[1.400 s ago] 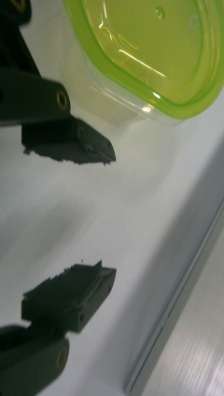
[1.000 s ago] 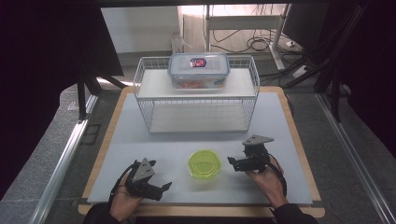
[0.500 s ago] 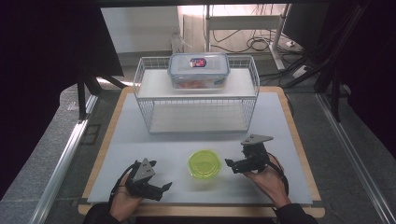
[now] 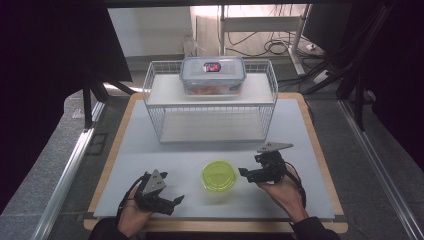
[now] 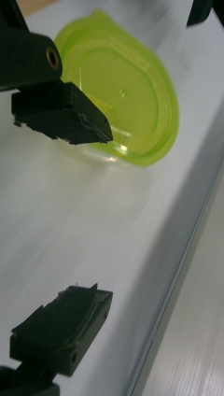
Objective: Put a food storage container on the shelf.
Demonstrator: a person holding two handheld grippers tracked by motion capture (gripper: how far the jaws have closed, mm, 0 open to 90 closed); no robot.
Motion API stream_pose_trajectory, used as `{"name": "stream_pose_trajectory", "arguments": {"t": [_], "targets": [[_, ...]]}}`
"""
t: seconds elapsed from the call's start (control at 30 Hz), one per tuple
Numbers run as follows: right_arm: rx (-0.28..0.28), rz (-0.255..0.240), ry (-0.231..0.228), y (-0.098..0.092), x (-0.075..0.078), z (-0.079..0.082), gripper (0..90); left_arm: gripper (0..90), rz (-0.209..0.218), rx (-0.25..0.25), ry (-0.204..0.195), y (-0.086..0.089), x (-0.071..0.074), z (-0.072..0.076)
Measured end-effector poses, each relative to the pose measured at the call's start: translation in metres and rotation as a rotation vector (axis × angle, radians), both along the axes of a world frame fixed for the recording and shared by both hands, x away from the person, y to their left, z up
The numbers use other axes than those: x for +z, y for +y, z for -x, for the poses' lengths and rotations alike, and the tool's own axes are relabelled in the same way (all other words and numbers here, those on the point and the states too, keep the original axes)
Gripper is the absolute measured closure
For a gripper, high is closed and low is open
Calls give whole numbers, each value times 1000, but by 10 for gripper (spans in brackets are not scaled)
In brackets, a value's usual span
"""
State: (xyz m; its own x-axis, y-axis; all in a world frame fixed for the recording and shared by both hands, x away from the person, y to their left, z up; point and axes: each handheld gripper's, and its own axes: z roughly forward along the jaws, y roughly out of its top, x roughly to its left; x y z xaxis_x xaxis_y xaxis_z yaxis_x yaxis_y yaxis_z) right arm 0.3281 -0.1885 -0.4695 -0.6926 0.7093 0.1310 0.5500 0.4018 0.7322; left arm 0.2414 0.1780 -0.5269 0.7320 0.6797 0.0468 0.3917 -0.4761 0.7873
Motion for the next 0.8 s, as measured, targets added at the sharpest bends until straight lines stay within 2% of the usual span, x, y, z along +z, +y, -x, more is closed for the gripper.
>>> {"name": "stream_pose_trajectory", "arguments": {"t": [0.1, 0.17, 0.27, 0.33, 0.37, 0.4, 0.6, 0.8], "targets": [[10, -30, -7, 3, 4, 2, 254, 47, 0, 0, 0, 0, 0, 0], [17, -61, -17, 5, 6, 2, 310, 47, 0, 0, -1, 0, 0, 0], [26, -86, -7, 7, 6, 1, 353, 47, -1, 0, -1, 0, 0, 0], [33, -107, 23, 10, 4, 1, 410, 47, 0, 0, 0, 0, 0, 0], [36, -124, 58, 13, 2, -1, 441, 47, 0, 0, 0, 0, 0, 0], [41, -126, 73, 15, 1, -2, 459, 47, 0, -1, -1, 0, 0, 0], [52, -131, 121, 20, -9, -7, 526, 48, -4, -3, -4, 0, 0, 0], [54, -205, 227, 20, -21, -15, 594, 48, -7, -7, -4, -1, 0, 0]]}}
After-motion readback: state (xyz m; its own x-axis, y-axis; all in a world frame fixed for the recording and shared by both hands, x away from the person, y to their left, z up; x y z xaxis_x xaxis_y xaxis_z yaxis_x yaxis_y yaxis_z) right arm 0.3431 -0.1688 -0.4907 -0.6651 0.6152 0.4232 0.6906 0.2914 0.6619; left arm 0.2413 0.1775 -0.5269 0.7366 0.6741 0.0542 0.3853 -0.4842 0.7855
